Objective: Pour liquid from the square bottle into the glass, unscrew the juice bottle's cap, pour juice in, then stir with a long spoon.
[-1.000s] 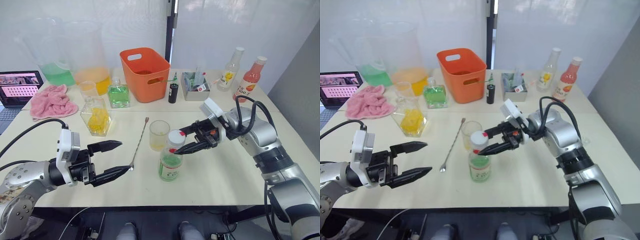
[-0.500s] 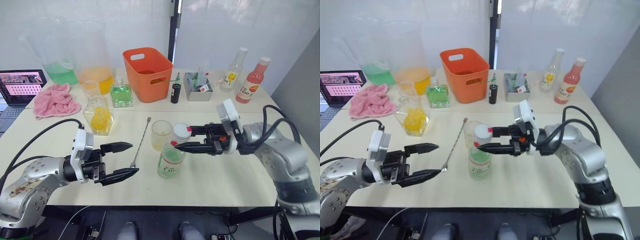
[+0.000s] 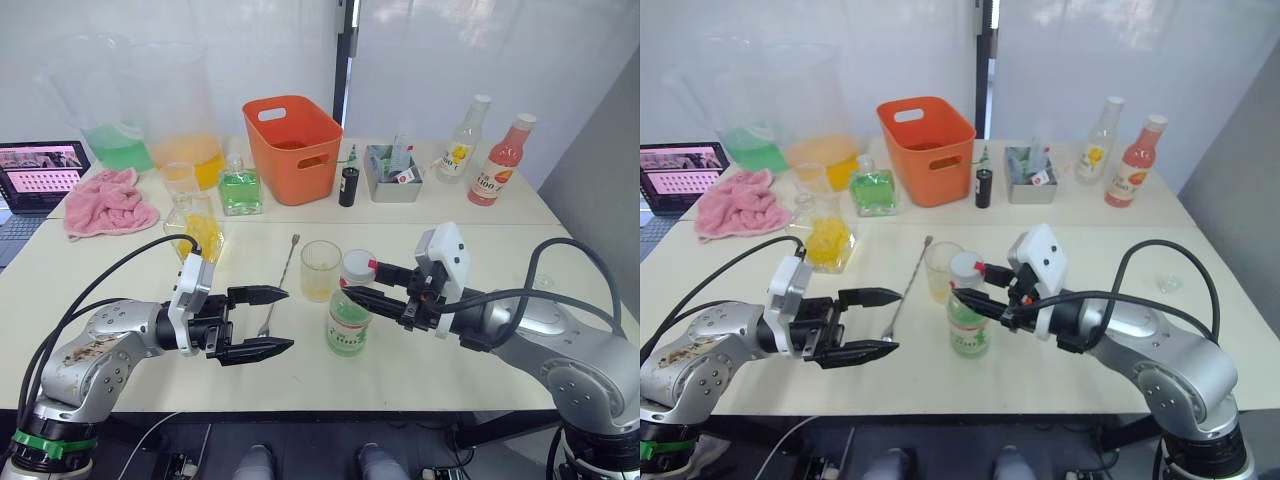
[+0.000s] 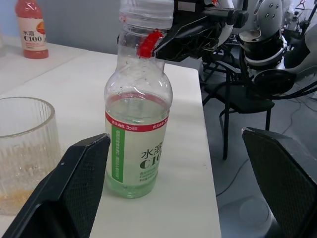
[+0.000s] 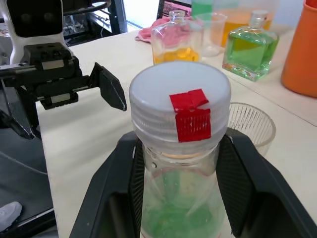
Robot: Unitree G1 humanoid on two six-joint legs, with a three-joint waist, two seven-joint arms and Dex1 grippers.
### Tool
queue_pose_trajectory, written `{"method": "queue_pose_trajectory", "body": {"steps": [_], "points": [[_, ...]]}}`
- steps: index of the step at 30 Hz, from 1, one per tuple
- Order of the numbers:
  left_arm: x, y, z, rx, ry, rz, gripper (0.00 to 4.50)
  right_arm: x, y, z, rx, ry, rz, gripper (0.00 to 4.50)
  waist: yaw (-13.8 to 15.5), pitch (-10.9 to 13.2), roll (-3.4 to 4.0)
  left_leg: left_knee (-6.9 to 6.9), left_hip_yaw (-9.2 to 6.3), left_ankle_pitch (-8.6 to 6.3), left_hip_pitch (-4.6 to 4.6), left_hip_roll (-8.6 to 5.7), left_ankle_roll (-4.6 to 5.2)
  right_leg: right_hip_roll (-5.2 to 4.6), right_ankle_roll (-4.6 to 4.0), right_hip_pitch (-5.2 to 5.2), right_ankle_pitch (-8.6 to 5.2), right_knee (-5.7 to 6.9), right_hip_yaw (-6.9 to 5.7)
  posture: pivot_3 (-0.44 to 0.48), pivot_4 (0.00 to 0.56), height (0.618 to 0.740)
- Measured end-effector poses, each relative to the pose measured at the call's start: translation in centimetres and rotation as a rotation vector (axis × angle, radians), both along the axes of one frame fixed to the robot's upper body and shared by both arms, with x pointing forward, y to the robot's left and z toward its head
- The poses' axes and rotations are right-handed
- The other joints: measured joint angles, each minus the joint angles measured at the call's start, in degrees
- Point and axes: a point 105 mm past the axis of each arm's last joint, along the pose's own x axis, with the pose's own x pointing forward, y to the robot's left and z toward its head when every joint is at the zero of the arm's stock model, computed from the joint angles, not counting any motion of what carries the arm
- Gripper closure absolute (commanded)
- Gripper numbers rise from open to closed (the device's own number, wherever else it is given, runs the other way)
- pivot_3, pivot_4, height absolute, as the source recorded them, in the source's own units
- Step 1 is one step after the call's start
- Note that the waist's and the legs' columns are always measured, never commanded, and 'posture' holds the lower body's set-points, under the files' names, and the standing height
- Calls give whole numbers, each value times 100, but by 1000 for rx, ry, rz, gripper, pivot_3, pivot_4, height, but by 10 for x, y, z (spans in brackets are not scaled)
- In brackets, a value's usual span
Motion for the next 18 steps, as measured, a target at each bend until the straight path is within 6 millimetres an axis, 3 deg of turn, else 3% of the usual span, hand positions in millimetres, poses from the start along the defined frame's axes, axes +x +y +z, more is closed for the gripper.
{"method": "queue_pose_trajectory", "body": {"steps": [1, 3, 9, 13, 18], "points": [[2, 2, -2, 0, 3, 5, 0, 0, 0, 0, 11, 2, -12, 2986, -1, 0, 0, 0, 0, 0, 0, 1, 0, 1, 0, -1, 0, 0, 1, 0, 150, 725], [3, 6, -4, 3, 1, 5, 0, 1, -2, -1, 36, 12, -37, 1934, -9, -1, -2, 2, 1, 0, 1, 3, 0, 2, -3, 0, 2, 0, 1, 0, 150, 725], [4, 9, -8, 14, -5, 4, 0, 3, -3, -6, 93, 99, -37, 55, 1, -1, -2, 3, 1, 0, -1, 4, 0, 2, -4, 0, 2, -1, 2, 0, 150, 725], [5, 10, -9, 8, -5, 14, 0, -1, -7, -7, 19, 103, 31, 55, 3, 1, 1, 3, 5, 0, -4, 2, 0, -2, -3, -1, 2, -3, 4, 0, 150, 725], [2, 15, -12, 9, -4, 67, 0, 2, -16, 6, -79, 38, 191, 55, -18, -2, -4, 2, 6, 0, 1, 15, 0, 10, -5, -1, 3, -6, 3, 0, 150, 725]]}}
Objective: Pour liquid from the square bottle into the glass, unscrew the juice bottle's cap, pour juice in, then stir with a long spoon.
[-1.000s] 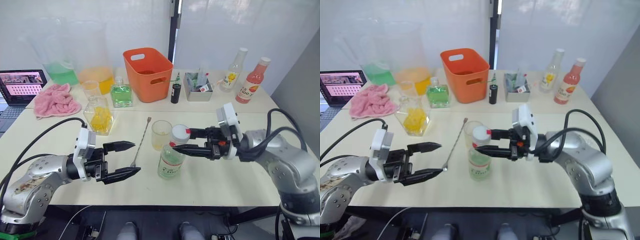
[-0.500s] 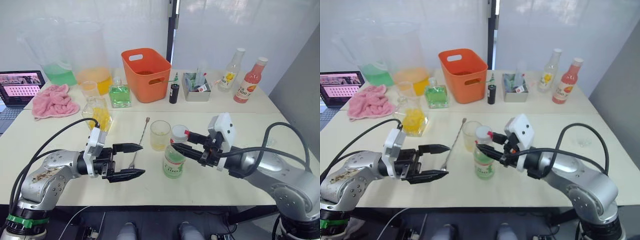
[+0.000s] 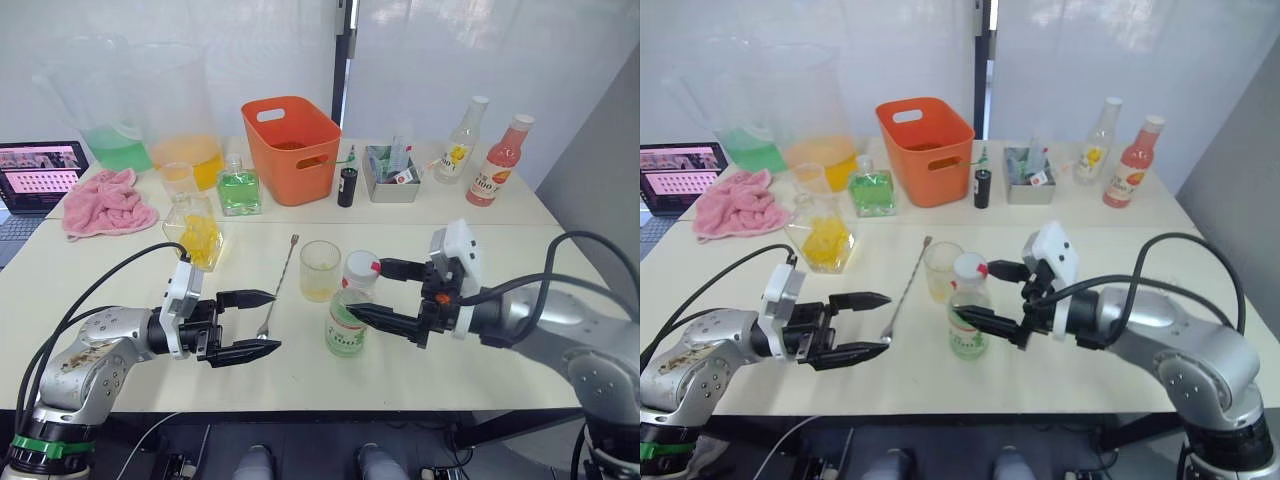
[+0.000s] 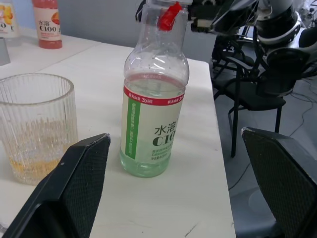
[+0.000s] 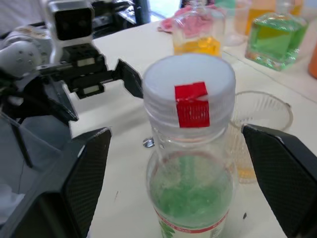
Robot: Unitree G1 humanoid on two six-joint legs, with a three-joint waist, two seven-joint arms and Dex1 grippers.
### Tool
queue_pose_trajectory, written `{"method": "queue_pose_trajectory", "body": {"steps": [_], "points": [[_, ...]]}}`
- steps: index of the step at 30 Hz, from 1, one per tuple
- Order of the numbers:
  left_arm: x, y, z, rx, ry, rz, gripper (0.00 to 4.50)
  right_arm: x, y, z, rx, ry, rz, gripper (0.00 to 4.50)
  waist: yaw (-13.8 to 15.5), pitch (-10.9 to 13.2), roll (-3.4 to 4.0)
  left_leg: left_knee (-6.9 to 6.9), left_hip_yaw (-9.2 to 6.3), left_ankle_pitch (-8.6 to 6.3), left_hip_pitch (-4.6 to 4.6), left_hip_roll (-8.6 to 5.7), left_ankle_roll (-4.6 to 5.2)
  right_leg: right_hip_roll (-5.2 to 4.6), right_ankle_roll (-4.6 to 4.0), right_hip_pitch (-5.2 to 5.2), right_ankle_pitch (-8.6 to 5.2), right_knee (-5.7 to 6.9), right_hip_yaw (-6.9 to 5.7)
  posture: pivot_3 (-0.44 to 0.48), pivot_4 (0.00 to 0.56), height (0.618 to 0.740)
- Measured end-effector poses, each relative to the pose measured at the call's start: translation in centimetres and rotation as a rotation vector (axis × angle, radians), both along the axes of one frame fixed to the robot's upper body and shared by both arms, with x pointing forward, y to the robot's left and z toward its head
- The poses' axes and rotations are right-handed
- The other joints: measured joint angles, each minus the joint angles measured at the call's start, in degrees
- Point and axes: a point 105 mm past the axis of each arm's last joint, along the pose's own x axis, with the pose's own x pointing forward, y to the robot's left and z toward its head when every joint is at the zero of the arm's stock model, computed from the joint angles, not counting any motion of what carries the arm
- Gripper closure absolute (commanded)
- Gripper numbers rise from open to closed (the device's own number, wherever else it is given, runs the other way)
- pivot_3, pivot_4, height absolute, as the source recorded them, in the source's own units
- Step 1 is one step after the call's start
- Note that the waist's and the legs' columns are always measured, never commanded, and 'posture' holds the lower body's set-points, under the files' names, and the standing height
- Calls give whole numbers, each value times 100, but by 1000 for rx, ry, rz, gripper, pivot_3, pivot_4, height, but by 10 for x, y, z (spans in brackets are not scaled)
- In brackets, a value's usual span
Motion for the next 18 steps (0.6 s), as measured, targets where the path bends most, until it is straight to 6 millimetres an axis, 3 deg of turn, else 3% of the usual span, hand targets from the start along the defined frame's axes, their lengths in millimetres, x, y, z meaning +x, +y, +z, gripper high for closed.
{"method": "queue_pose_trajectory", "body": {"steps": [6, 16, 18], "points": [[-8, -2, 3, 8, -19, 27, 0, 16, -8, 0, -61, -69, 181, 55, 15, 0, 0, -1, 0, 0, -1, 0, 0, 2, 1, 1, 0, -3, -1, 0, 150, 725], [-13, 2, 9, 3, -34, 92, 0, 29, 3, 3, -78, -84, 386, 55, 16, 1, 1, -2, -2, 0, -1, 4, 0, 8, 3, -2, 2, 1, 0, 0, 150, 725], [-14, 3, 8, -1, -26, 101, 0, 30, 8, 6, -67, -96, 405, 599, 16, 1, 1, -2, -1, 0, -1, 4, -1, 8, 2, -2, 2, 1, 0, 0, 150, 725]]}}
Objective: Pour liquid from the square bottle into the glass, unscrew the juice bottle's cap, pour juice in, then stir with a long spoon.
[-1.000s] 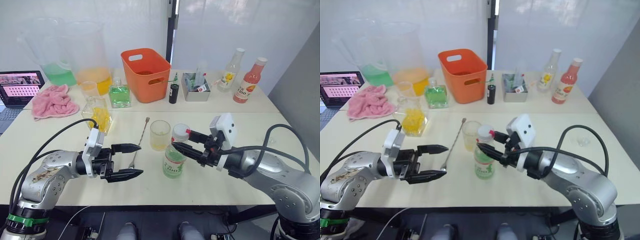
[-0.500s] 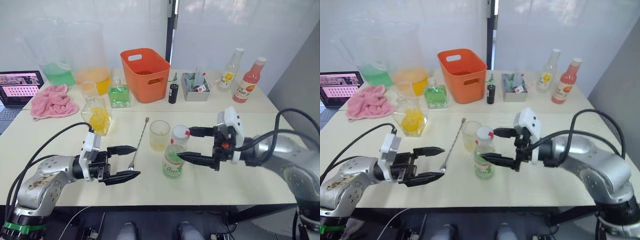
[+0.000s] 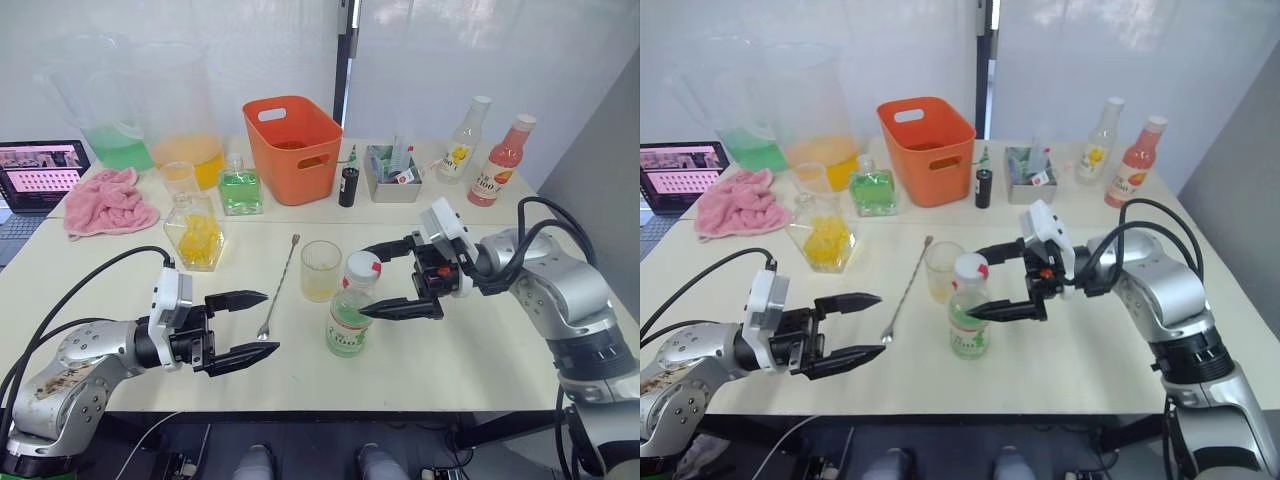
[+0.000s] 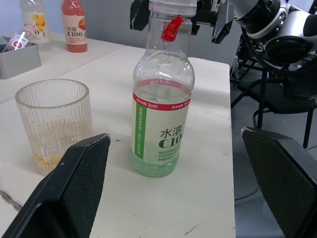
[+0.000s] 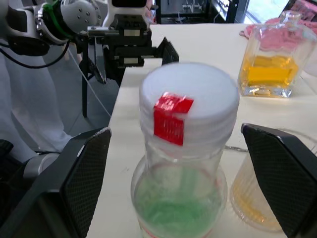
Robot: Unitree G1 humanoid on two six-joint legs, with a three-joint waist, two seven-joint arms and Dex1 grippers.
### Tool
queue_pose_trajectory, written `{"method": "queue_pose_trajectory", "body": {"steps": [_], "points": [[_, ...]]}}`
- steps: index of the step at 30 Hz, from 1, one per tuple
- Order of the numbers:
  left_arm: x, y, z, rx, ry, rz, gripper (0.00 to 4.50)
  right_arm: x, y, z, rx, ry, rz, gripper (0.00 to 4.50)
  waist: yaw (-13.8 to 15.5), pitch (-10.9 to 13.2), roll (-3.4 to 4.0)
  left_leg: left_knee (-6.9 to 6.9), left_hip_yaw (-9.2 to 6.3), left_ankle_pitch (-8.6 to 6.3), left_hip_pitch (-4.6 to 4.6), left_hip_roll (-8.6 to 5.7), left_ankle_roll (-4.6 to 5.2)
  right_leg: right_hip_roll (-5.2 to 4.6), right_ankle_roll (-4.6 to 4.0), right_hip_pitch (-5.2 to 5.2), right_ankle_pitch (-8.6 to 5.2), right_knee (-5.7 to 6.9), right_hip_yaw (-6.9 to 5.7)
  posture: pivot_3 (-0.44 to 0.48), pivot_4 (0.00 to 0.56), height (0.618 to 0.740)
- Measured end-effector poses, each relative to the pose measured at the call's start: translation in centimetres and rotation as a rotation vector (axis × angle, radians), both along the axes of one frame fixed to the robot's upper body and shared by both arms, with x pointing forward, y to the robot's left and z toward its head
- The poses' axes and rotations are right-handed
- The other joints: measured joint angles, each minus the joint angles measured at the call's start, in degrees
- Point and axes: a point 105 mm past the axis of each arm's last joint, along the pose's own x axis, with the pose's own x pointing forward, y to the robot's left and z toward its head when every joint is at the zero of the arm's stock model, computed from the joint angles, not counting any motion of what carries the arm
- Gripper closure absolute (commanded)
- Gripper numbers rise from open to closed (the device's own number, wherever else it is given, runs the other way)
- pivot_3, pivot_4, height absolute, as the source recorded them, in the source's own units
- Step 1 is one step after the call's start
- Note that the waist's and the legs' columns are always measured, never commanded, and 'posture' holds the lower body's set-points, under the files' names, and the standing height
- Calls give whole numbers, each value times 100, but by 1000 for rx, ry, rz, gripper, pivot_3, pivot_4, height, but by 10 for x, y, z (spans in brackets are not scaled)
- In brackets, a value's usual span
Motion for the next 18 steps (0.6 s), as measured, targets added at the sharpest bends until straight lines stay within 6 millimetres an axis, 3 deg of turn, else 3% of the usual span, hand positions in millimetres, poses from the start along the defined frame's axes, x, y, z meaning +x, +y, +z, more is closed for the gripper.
{"method": "queue_pose_trajectory", "body": {"steps": [6, 7, 18], "points": [[-2, 1, 0, 4, 11, 17, 0, 4, 10, -1, 8, -3, 10, 2609, 11, 0, 1, 1, 0, 0, -1, 0, 0, 0, -1, 0, 0, 1, 0, 0, 150, 725], [-2, 1, 0, 8, 11, 17, 0, 3, 10, -2, 10, -2, 13, 2753, 12, 0, 1, 1, 0, 0, 0, 0, 0, 0, -1, 0, 0, 0, 0, 0, 150, 725], [-1, -1, 3, 10, 3, -12, 0, 3, 11, -2, 37, -7, -20, 2753, 1, 0, 1, -2, -2, 0, 1, 4, 0, 7, -4, -2, 1, 3, -1, 0, 150, 725]]}}
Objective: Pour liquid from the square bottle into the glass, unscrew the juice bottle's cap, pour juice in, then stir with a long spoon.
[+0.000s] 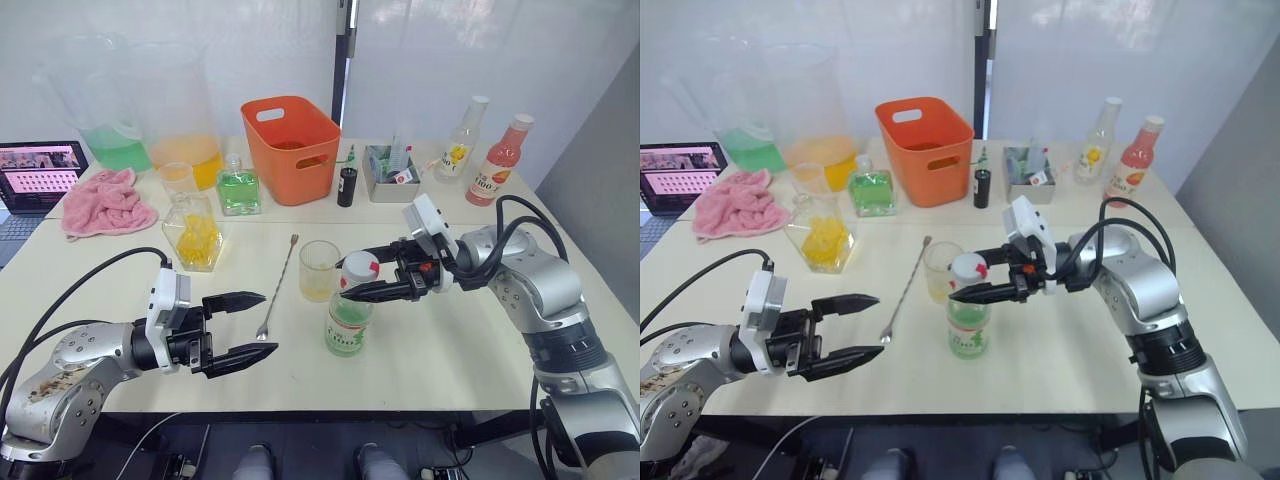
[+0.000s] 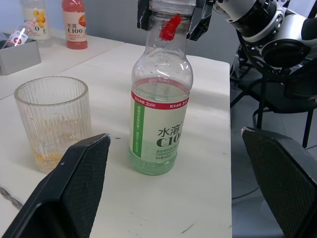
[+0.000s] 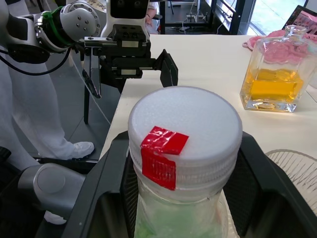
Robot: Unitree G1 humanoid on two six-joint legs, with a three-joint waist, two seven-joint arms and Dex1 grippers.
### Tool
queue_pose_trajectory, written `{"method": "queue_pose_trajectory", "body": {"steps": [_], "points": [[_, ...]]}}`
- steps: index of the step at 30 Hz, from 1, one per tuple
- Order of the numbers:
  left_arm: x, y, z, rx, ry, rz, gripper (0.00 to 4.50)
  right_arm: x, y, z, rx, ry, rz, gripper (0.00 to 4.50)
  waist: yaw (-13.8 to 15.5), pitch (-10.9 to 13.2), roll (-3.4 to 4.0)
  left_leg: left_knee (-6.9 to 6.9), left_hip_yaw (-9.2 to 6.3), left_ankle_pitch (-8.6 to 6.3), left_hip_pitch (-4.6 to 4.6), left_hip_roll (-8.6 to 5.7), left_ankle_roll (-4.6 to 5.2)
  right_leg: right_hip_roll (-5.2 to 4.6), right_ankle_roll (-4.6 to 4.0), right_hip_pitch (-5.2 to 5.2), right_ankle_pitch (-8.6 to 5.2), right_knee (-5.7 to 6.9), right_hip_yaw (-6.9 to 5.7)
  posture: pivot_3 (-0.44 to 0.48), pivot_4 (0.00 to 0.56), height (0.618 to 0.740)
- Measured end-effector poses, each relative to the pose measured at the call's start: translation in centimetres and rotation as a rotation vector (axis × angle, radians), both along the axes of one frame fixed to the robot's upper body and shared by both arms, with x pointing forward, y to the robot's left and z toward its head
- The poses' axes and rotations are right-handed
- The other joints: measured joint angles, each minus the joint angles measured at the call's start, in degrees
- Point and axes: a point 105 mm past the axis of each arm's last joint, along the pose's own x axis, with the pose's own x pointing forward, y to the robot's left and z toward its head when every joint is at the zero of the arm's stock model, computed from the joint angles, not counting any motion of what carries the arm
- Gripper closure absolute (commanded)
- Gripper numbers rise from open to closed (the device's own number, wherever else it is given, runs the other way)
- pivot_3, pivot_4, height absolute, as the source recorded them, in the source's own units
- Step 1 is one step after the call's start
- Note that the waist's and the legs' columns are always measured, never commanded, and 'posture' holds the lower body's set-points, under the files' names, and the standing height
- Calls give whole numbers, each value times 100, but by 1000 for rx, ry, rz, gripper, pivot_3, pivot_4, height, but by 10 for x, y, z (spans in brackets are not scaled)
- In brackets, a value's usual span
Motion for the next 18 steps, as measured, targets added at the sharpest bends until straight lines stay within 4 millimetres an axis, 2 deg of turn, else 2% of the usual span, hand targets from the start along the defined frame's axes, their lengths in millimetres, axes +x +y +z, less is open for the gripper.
{"method": "queue_pose_trajectory", "body": {"steps": [18], "points": [[16, -5, -1, 9, 2, -103, 0, -29, 8, -2, 99, 34, -289, 2753, 3, 0, 0, -1, 0, 0, -3, 0, 0, 1, -1, -2, -1, -1, 4, 0, 150, 725]]}}
